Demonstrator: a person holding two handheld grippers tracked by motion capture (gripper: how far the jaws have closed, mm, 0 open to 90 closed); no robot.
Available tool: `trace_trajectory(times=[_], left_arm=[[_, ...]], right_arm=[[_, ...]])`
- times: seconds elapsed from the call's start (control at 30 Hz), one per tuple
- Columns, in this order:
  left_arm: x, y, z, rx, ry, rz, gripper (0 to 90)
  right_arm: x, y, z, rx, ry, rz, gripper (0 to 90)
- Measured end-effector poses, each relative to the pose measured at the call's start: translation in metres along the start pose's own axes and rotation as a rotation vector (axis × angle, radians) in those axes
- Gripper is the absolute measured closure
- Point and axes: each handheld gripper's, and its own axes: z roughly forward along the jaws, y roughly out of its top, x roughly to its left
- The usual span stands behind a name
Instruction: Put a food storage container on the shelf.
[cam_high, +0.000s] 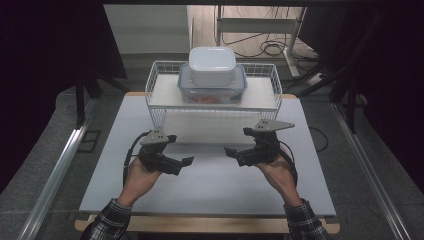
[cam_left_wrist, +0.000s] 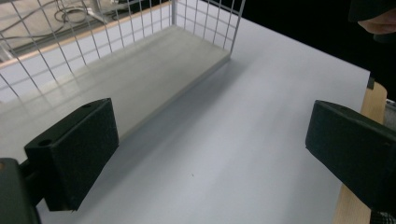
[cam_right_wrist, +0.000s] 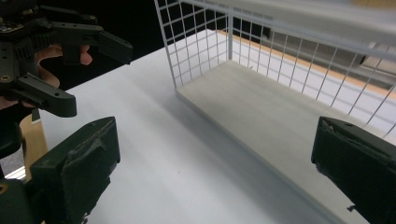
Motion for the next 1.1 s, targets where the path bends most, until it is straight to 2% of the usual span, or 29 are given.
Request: trace_trajectory(times=[0.1, 0.37, 0.57, 0.8, 1.1], left_arm=[[-0.002, -0.004, 0.002, 0.003, -0.003, -0.002, 2.2], [-0.007, -0.013, 0.005, 0.002, -0.009, -0.002, 2.3], [-0.009, -0.02, 0.005, 0.015, -0.003, 0.0, 2.4], [-0.011, -0.029, -0.001, 0.026, 0.016, 0.001, 2.4], [-0.009, -0.048, -0.008, 0.038, 0.034, -0.03, 2.4]], right_arm=[[-0.001, -0.011, 0.003, 0.003, 0.002, 0.018, 1.0], [0.0, -0.022, 0.005, 0.024, 0.002, 0.032, 1.3], [0.002, -0.034, 0.005, 0.041, -0.013, 0.071, 1.6], [0.003, -0.043, 0.003, 0.06, -0.03, 0.073, 1.5], [0.004, -0.053, -0.009, 0.055, -0.05, 0.081, 0.7]])
